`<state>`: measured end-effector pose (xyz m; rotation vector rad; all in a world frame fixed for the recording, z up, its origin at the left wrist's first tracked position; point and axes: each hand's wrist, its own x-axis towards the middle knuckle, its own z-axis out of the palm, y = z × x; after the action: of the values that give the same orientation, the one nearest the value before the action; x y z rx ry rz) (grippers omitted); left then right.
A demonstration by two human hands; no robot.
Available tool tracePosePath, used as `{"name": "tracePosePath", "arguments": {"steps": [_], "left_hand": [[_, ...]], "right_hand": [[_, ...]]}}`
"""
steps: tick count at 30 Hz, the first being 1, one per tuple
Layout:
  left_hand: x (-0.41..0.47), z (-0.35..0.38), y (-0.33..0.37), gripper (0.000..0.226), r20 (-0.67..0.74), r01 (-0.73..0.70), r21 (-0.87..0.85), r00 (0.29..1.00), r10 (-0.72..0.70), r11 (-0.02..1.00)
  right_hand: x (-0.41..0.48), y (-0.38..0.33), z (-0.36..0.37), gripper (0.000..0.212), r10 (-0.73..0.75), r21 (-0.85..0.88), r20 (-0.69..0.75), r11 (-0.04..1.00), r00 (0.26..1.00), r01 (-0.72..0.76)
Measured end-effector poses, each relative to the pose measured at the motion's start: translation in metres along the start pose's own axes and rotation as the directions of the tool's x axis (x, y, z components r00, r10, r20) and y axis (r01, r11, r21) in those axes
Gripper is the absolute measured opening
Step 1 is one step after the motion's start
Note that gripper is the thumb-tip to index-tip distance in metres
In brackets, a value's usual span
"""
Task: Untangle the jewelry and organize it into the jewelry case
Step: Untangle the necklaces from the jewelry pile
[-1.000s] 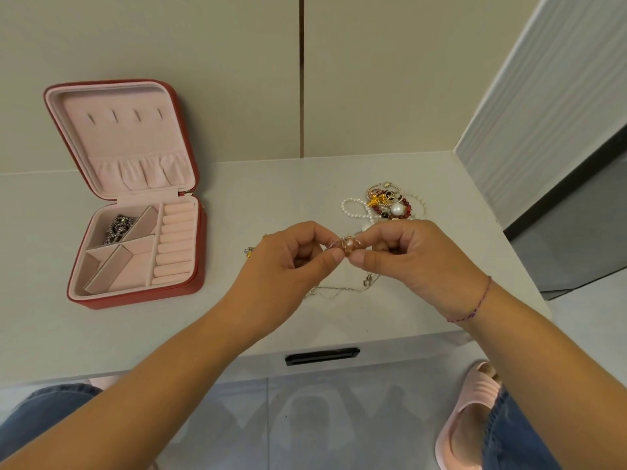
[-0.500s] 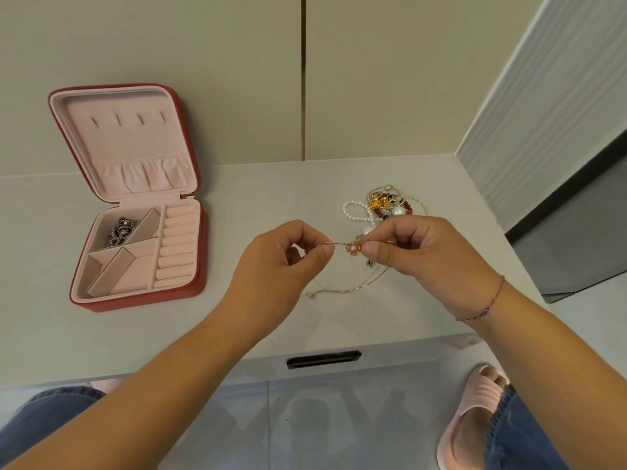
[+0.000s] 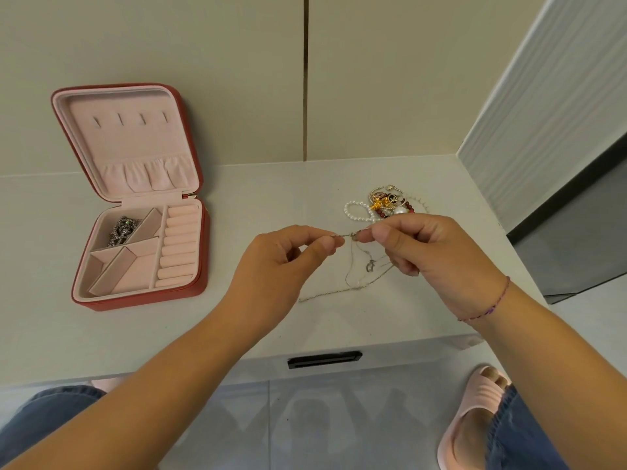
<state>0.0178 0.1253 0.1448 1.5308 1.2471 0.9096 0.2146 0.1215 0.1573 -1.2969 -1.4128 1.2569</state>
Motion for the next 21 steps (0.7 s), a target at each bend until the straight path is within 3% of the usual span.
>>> {"name": "tracePosePath", "arguments": {"steps": [7, 13, 17, 21], "left_hand": [[-0.0012, 0.0031, -0.0013, 0.013, 0.015, -0.013, 0.026, 1.000, 0.013, 1.000], [-0.0023, 0.0031, -0.0032, 0.025, 0.038, 0.000, 0.062, 0.999, -0.003, 0.998], [-0.0031, 0.0032, 0.0005, 0.022, 0.039, -0.013, 0.013, 0.999, 0.012, 1.000], [-0.0032, 0.0028, 0.0055, 0.017, 0.041, -0.002, -0.073, 0.999, 0.005, 0.997]], "right_hand": [[-0.0005, -0.0025, 0.0014, 0.024, 0.001, 0.031, 0.049, 1.000, 0.999, -0.003], [-0.0029, -0.0038, -0.0003, 0.024, 0.024, 0.089, 0.095, 0.996, 0.995, -0.033], [-0.0030, -0.0044, 0.0006, 0.022, -0.013, 0.101, 0.183, 0.995, 0.983, -0.006], [-0.0018, -0.0030, 0.0005, 0.022, -0.017, 0.100, 0.184, 0.995, 0.983, -0.002]]}}
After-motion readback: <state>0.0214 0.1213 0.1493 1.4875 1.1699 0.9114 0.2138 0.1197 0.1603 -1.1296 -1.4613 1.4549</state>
